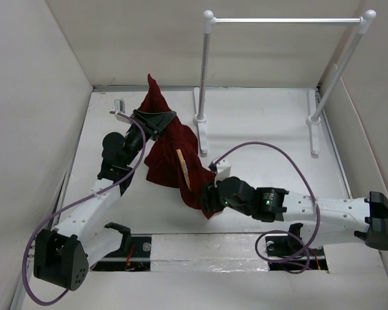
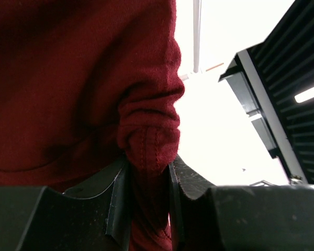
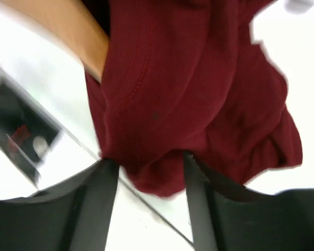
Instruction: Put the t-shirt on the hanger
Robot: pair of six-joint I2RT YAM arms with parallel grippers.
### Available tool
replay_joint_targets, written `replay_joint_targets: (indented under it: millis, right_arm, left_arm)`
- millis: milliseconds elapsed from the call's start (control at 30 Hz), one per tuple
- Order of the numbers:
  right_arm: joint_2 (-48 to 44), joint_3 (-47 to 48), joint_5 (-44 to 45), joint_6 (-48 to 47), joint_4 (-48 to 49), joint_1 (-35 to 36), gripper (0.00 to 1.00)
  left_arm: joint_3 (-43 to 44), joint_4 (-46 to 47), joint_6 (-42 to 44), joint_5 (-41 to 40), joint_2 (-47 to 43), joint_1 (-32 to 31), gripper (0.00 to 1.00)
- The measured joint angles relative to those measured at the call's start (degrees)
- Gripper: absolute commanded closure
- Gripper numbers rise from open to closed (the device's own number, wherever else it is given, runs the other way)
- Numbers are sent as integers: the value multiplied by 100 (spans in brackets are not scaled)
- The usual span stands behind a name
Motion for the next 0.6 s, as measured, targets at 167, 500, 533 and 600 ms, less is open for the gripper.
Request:
replay_joint_targets:
  millis: [167,500,533,600]
  right_arm:
    - [-455,46,-70,-313,-494,133,44]
    - [-984,315,-9,-1231,1034,348,64]
    - [-831,280,31,-1373,1298,411,57]
    - [-507,195,92,-1613,1694,492,45]
  left_arm:
    - [-197,173,-203,76,-74,0,100]
    - [-407,203,-326,68,-136,0,100]
    - [-426,197,-332,68,-136,0,100]
    - [-466,199,-345,66,-138,0,100]
